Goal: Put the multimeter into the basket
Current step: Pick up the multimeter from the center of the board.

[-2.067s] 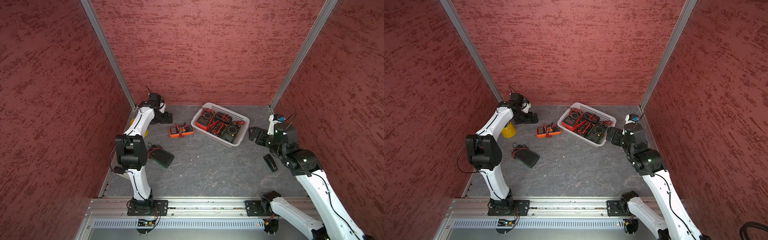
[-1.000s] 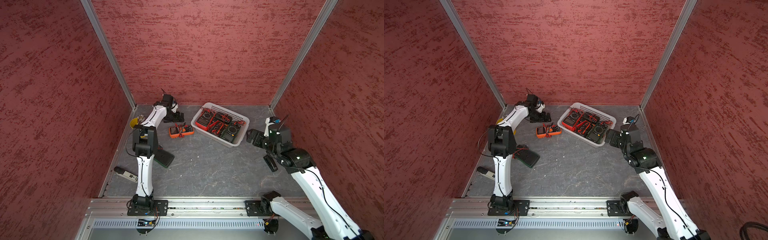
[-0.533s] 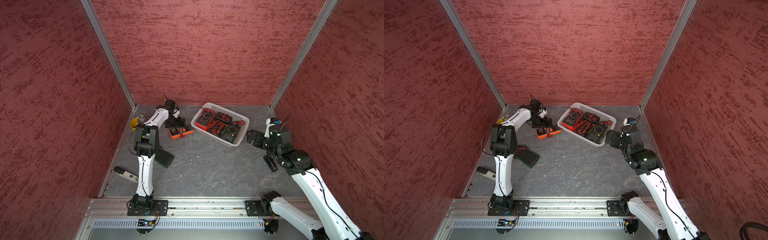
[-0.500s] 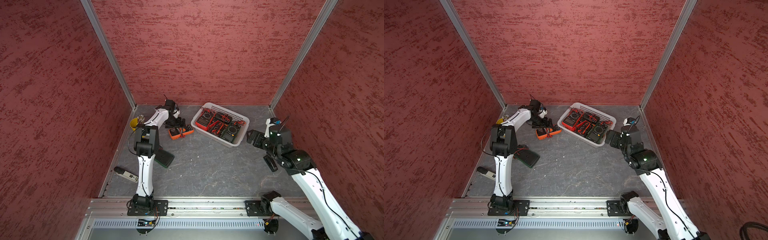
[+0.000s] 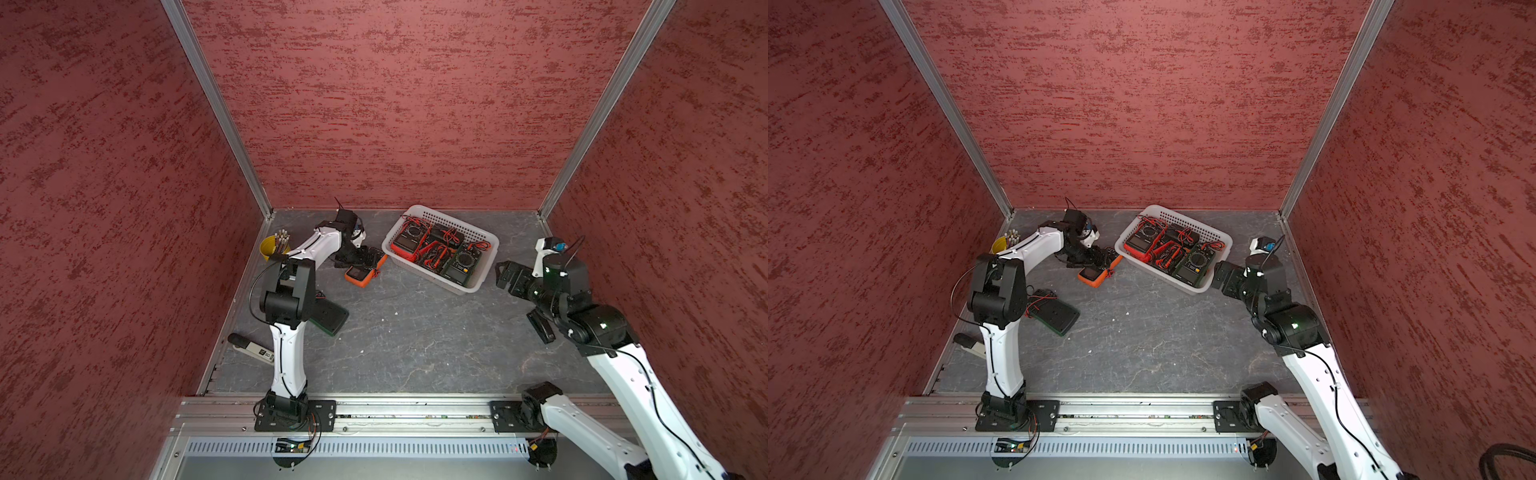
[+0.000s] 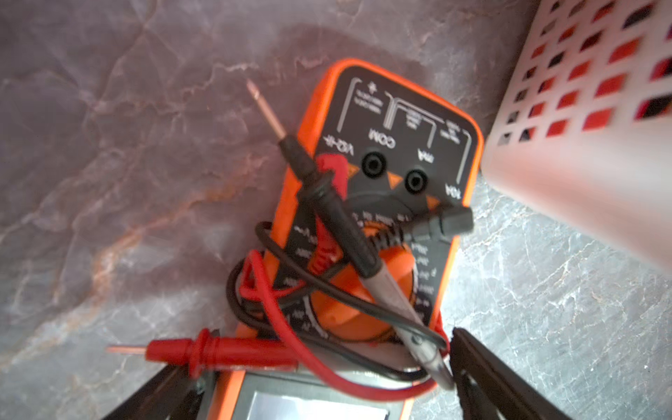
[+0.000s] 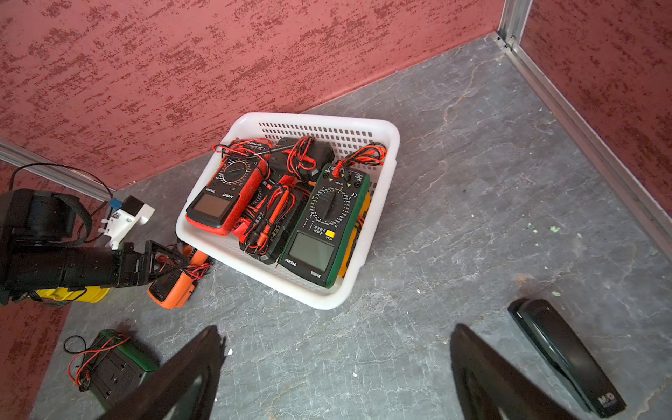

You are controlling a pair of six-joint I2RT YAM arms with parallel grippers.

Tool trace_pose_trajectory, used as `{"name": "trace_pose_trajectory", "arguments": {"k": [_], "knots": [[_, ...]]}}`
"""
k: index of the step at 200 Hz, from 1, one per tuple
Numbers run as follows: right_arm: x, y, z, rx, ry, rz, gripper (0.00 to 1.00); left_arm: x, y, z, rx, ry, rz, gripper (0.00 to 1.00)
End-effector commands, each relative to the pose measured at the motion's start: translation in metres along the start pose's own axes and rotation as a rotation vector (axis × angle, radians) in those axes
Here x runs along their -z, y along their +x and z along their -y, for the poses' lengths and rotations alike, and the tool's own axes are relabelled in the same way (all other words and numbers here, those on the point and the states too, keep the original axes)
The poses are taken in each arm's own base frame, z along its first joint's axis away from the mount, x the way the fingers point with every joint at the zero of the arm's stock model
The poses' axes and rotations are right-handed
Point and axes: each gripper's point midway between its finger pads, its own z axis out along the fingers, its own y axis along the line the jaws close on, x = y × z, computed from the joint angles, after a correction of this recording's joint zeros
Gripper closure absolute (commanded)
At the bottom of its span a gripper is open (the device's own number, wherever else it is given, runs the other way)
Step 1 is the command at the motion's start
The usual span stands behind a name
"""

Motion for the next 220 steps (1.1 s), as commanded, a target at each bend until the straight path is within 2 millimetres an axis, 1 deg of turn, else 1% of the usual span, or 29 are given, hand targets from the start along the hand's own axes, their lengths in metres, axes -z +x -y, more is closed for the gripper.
{"name": "trace_pose_trajectory", "arguments": {"k": [1,32,59,78,121,140,157,192,220], "knots": [[0.0,0.003,0.001,-0.008,0.0,-0.005,0.01,0.008,-0.003,0.01,-0.002,0.005,0.053,0.0],[-0.003,0.005,0.0,-0.014,-0.009,-0.011,0.01,0.009,0.002,0.011,0.008,-0.037,0.078,0.0],[-0.003,0.005,0.001,-0.011,-0.005,-0.013,0.01,0.018,0.0,0.013,0.016,-0.089,0.129,0.0],[-0.003,0.006,0.001,-0.011,-0.001,-0.012,0.01,0.028,-0.005,0.019,0.032,-0.11,0.18,0.0],[-0.007,0.006,-0.001,-0.015,-0.008,-0.018,0.01,0.05,-0.014,0.047,0.011,-0.127,0.306,0.0],[-0.008,0.005,-0.003,-0.017,-0.015,-0.018,0.01,0.054,-0.016,0.058,-0.028,-0.143,0.32,0.0],[-0.009,0.005,-0.004,-0.018,-0.021,-0.019,0.01,0.051,-0.015,0.061,-0.043,-0.16,0.305,0.0],[-0.009,0.006,-0.004,-0.02,-0.019,-0.019,0.01,0.04,-0.009,0.058,-0.062,-0.192,0.267,0.0],[-0.009,0.005,-0.004,-0.022,-0.023,-0.018,0.01,0.035,-0.008,0.045,-0.073,-0.271,0.252,0.0]]}}
